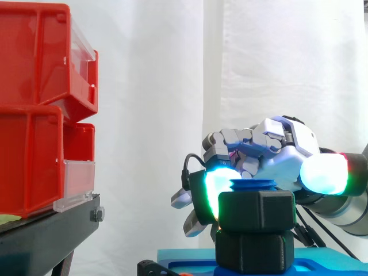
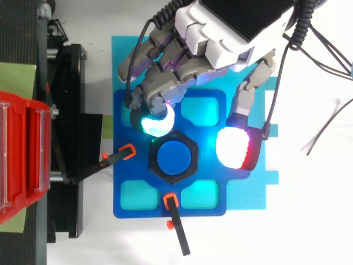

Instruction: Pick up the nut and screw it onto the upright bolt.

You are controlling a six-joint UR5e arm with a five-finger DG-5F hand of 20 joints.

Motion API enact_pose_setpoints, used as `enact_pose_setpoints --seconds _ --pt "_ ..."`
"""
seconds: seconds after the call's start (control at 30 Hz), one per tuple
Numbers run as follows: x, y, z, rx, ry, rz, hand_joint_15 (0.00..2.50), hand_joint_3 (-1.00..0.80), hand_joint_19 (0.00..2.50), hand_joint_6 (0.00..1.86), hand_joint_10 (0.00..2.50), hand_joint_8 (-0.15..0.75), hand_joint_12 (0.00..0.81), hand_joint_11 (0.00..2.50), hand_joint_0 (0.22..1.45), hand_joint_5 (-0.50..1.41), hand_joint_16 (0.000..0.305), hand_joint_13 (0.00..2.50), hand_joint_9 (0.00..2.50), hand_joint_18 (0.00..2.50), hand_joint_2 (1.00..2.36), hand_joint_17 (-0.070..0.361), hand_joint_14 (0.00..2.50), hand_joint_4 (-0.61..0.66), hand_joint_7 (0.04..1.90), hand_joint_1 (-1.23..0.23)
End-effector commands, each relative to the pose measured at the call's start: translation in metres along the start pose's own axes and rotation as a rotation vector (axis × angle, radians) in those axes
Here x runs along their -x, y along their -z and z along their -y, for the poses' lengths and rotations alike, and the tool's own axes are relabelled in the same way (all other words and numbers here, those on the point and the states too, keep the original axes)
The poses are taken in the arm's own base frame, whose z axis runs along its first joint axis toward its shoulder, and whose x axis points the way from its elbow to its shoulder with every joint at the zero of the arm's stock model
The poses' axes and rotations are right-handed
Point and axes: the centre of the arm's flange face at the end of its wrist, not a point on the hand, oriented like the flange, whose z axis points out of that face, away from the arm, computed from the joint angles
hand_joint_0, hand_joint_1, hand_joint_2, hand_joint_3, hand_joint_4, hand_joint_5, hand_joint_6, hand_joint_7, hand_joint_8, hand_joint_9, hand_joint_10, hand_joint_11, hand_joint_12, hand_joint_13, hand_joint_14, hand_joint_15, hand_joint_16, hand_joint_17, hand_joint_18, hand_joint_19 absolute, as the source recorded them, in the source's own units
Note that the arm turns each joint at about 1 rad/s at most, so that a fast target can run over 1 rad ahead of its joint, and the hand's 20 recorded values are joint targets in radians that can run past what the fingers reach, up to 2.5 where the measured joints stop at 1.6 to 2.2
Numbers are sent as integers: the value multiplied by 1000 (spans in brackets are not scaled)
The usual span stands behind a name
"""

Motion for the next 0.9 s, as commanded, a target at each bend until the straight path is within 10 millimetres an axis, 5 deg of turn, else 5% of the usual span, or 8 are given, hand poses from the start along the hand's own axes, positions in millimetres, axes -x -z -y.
enact_pose_setpoints --seconds 0.0,0.43,0.63,0.87 --pt "1 2 1 -1 2 0 2 -500 0 502 0 359 379 0 506 2 60 864 1101 703 1000 134 0 251 1546 -469" --pt "3 4 1 -2 3 0 24 -500 0 501 0 337 369 0 510 31 59 940 1219 797 1000 132 0 226 1525 -464" --pt "4 3 2 0 5 2 0 -500 0 503 0 319 393 0 496 -145 62 864 958 731 1000 140 2 218 871 -468" --pt "23 -6 1 31 32 0 0 -500 0 501 0 294 387 0 486 -203 64 792 845 640 1000 145 0 125 591 -477"
